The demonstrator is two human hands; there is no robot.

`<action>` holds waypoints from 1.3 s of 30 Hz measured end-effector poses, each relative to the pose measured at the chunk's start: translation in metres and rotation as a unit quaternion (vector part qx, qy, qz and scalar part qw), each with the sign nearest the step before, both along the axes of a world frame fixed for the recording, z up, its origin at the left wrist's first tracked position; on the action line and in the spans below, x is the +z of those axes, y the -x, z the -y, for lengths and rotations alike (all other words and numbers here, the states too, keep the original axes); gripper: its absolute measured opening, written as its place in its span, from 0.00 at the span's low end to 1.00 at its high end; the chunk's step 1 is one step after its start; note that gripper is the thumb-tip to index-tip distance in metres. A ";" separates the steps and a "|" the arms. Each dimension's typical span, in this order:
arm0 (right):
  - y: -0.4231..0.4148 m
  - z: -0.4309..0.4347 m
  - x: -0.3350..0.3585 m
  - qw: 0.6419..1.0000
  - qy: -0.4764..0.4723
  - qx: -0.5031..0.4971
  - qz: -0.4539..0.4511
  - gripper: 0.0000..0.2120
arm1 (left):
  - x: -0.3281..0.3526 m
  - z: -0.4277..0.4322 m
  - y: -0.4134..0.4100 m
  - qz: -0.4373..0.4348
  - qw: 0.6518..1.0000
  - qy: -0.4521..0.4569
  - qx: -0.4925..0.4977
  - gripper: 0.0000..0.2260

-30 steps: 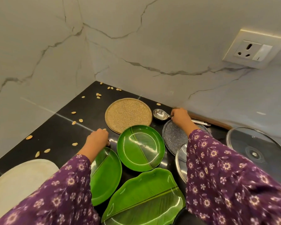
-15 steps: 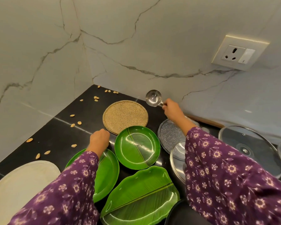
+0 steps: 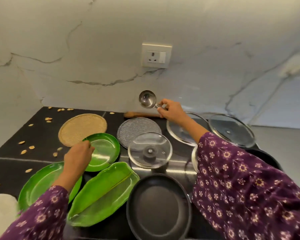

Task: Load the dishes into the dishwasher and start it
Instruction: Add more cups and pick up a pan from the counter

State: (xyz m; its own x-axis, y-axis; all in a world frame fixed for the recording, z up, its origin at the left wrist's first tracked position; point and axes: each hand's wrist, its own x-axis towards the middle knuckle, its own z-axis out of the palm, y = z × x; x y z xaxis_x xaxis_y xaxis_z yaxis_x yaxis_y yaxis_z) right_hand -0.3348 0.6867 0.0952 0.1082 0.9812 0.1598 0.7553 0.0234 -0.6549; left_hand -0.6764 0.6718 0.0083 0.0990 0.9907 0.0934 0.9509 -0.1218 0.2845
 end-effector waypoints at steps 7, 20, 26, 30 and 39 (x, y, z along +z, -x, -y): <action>-0.116 0.156 -0.009 0.985 0.018 -0.167 -0.035 0.05 | 0.027 0.101 -0.160 0.121 0.973 -0.029 -0.193 0.09; -0.310 0.540 -0.059 0.873 -0.032 -0.476 -0.096 0.11 | -0.003 0.353 -0.418 0.078 0.850 0.016 -0.520 0.12; -0.364 0.698 -0.109 0.807 -0.006 -0.586 -0.072 0.06 | -0.024 0.461 -0.524 0.046 0.772 0.060 -0.631 0.07; -0.386 0.770 -0.153 0.773 0.020 -0.626 -0.101 0.06 | -0.037 0.507 -0.582 0.002 0.722 0.046 -0.690 0.08; -0.418 0.836 -0.257 0.737 0.152 -0.627 -0.203 0.09 | -0.080 0.518 -0.656 -0.089 0.663 0.010 -0.743 0.09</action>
